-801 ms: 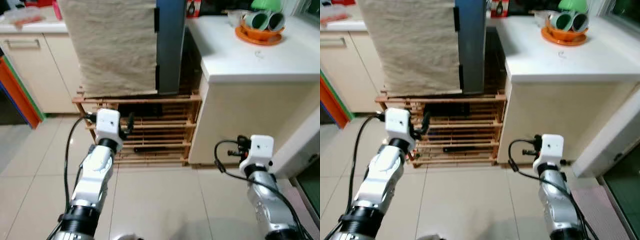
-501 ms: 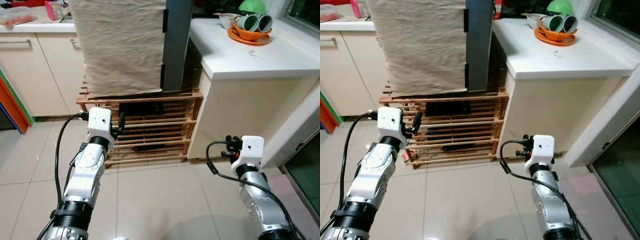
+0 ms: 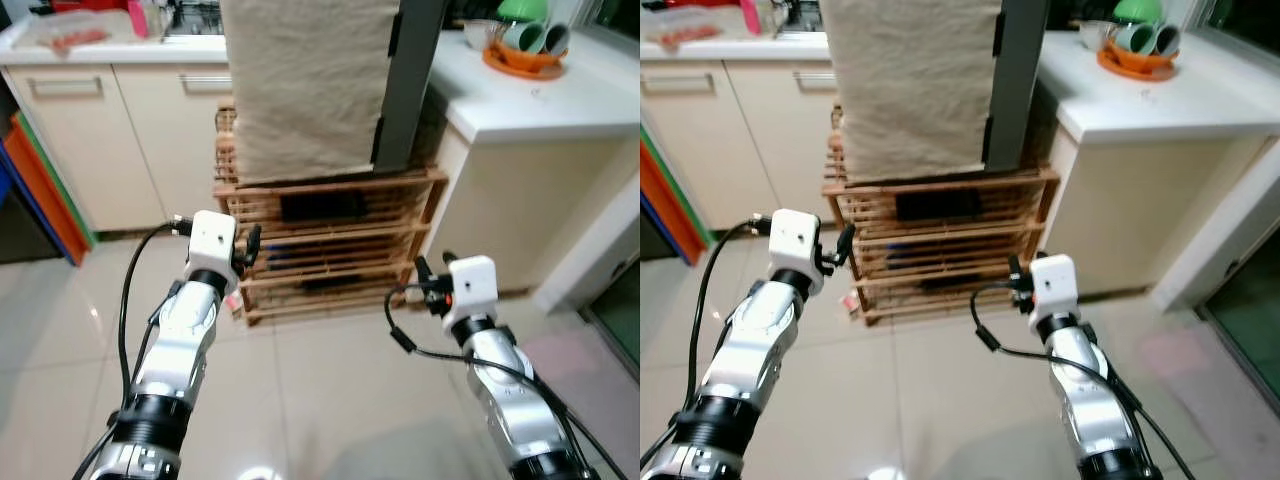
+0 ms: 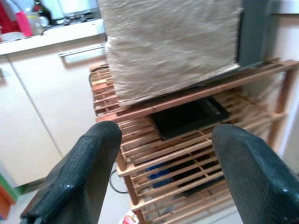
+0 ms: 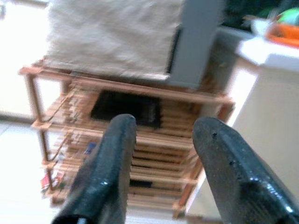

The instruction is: Restocking fridge

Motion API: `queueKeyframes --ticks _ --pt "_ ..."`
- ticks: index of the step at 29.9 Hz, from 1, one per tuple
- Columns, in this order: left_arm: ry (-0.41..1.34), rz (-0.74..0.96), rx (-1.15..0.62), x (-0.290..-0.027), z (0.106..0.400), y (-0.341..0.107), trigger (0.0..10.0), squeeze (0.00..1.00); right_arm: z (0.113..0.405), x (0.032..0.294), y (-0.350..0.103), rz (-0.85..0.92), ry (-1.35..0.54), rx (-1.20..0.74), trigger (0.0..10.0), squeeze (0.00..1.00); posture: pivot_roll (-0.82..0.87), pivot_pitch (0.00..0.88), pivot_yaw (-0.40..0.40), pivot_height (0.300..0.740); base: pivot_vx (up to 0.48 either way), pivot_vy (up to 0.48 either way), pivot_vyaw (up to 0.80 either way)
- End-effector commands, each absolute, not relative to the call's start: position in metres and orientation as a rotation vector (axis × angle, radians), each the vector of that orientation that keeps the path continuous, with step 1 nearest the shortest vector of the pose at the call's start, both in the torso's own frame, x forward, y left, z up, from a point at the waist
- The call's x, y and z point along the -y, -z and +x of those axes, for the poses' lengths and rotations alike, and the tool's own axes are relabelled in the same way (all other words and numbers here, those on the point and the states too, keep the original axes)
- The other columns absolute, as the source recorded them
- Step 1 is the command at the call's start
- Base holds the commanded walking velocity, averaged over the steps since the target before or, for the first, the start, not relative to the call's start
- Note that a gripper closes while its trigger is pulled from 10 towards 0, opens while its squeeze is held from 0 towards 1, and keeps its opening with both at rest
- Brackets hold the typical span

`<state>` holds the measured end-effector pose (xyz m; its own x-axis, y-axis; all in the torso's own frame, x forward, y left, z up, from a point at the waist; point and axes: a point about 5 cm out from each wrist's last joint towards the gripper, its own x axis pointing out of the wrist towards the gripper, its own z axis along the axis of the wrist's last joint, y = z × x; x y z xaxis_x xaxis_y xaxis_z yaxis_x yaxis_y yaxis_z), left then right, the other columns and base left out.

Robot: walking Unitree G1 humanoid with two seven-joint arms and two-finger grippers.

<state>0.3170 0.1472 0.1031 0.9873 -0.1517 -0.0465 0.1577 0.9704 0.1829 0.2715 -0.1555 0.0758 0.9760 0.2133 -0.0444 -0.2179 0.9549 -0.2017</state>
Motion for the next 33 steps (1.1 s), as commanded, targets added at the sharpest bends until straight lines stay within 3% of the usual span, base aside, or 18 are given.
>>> queueKeyframes --ticks 1,9,10,12,18,24,29,33 --pt "0.164 0.221 0.008 -0.146 0.319 -0.111 10.0 0.00 0.273 0.139 -0.087 -0.224 -0.293 0.038 10.0 0.00 -0.04 0.000 -0.019 0.740 0.000 0.000 0.00" --pt "0.174 0.207 0.030 -0.139 0.319 -0.114 10.0 0.00 0.271 0.131 -0.085 -0.268 -0.345 0.058 10.0 0.00 -0.03 0.000 -0.026 0.740 0.311 0.362 0.00" --pt "0.170 0.217 0.033 -0.139 0.320 -0.114 10.0 0.00 0.263 0.113 -0.087 -0.291 -0.422 0.093 10.0 0.00 -0.02 0.000 -0.034 0.740 0.394 0.274 0.00" --pt "0.156 0.222 0.036 -0.141 0.321 -0.115 10.0 0.00 0.263 0.107 -0.090 -0.312 -0.443 0.116 10.0 0.00 -0.01 0.000 -0.033 0.740 0.392 0.277 0.00" --pt "0.162 0.224 0.048 -0.139 0.320 -0.116 10.0 0.00 0.273 0.120 -0.084 -0.339 -0.419 0.078 10.0 0.00 0.01 0.000 -0.046 0.740 0.409 0.139 0.00" --pt "0.144 0.218 0.041 -0.142 0.319 -0.114 10.0 0.00 0.270 0.121 -0.078 -0.354 -0.428 0.041 10.0 0.00 0.02 0.000 -0.058 0.740 0.428 0.000 0.00" --pt "0.147 0.207 0.047 -0.139 0.320 -0.114 10.0 0.00 0.260 0.137 -0.063 -0.421 -0.473 -0.024 10.0 0.00 0.02 0.000 -0.061 0.740 0.428 0.000 0.00" --pt "0.158 0.192 0.046 -0.138 0.320 -0.113 10.0 0.00 0.265 0.160 -0.061 -0.246 -0.323 -0.098 10.0 0.00 0.01 0.000 -0.060 0.740 0.447 0.000 0.00"
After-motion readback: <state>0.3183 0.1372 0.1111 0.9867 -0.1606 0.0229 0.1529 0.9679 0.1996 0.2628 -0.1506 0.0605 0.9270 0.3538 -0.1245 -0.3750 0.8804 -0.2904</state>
